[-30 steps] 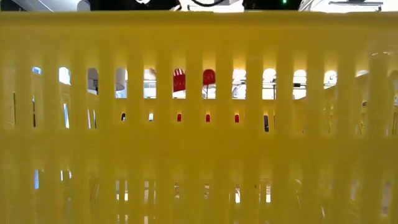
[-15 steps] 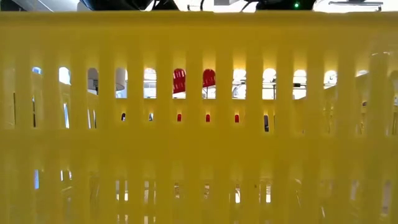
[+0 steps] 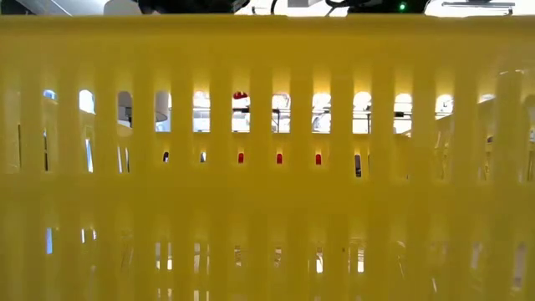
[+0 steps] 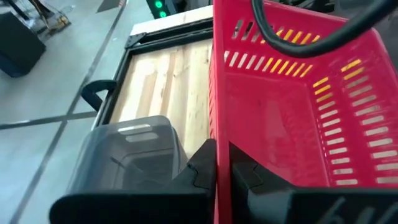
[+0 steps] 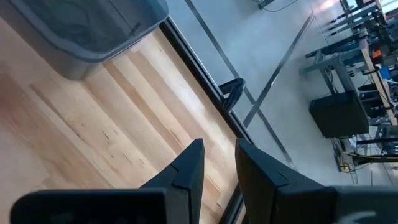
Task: Stack baskets by color
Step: Stack the bottom red basket on the red baskets
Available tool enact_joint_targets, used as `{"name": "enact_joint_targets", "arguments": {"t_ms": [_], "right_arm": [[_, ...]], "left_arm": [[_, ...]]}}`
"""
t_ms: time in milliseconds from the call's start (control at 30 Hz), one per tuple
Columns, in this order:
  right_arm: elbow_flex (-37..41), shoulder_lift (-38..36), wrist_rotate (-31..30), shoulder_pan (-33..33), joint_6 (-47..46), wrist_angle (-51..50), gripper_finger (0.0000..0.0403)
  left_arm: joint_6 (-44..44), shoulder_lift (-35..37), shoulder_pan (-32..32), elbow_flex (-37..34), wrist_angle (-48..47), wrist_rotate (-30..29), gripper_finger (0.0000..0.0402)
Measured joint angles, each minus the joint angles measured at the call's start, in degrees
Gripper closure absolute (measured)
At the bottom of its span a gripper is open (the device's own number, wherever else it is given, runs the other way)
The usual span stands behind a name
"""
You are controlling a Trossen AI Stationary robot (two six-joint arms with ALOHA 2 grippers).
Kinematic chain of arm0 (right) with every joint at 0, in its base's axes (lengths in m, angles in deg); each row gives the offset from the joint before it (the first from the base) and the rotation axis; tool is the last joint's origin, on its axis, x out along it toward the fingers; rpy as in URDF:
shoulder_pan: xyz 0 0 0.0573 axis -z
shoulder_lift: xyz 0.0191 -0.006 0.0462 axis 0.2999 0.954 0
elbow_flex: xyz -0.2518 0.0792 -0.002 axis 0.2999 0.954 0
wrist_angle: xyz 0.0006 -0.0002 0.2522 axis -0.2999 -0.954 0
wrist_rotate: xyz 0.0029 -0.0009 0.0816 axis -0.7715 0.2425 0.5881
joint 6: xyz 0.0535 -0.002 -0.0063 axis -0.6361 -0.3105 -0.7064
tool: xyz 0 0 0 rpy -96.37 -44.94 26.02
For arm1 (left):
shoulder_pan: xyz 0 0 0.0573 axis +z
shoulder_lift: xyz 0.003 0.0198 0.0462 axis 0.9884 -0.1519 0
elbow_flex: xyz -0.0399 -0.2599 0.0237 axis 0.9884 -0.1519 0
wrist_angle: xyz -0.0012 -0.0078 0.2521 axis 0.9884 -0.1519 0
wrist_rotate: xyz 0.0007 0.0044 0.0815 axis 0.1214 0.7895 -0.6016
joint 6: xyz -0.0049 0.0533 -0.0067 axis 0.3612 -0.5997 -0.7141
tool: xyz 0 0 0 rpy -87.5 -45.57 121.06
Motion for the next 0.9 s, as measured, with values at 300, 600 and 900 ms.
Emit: {"name": "enact_joint_targets", "arguments": {"t_ms": [300, 600, 900], "right_arm": [[0.0, 0.0, 1.7, 0.0, 0.0, 0.0, 0.0325], [0.0, 0.0, 4.6, 0.0, -0.3, 0.0, 0.0325], [0.0, 0.0, 4.7, 0.0, -0.3, 0.1, 0.0325]], "left_arm": [[5.2, -1.9, 0.8, 0.0, -2.8, 1.3, 0.0401], [6.3, -8.2, 1.2, 0.0, -2.3, 2.9, 0.0401], [6.3, -11.2, 2.3, 0.0, -1.6, 2.9, 0.0401]]}}
